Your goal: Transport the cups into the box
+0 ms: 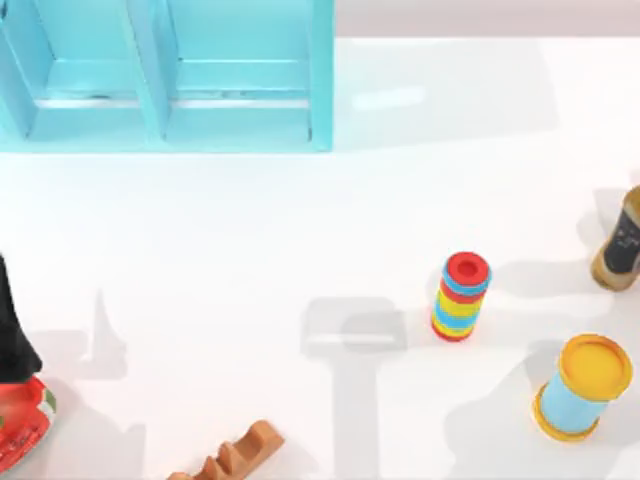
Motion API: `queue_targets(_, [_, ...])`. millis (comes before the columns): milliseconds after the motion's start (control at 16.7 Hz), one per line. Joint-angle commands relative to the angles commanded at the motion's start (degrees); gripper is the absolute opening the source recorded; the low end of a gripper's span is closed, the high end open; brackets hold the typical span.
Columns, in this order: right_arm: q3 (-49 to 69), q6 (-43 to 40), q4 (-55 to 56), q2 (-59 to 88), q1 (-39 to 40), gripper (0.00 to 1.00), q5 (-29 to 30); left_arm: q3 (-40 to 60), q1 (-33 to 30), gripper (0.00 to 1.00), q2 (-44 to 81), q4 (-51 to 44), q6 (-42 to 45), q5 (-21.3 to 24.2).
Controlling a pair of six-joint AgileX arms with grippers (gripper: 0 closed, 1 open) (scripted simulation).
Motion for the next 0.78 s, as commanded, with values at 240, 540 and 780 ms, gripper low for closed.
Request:
queue_targets(240, [0.01,0.00,-0.01,-0.02,-0.12,1.00,0.00,0.00,0.00,1.00,0.00,0.00,0.00,0.00])
queue_targets(540, [6.83,-0.23,-6.12,-0.05,-0.24,1.00,0.13,0.00,0.00,1.00,0.00,0.00,0.00,0.00])
queue_targets(780, [18.06,-0.35,-17.33,0.48,-0.32,1.00,0.03,0.00,0.00,1.00,0.00,0.00,0.00,0.00])
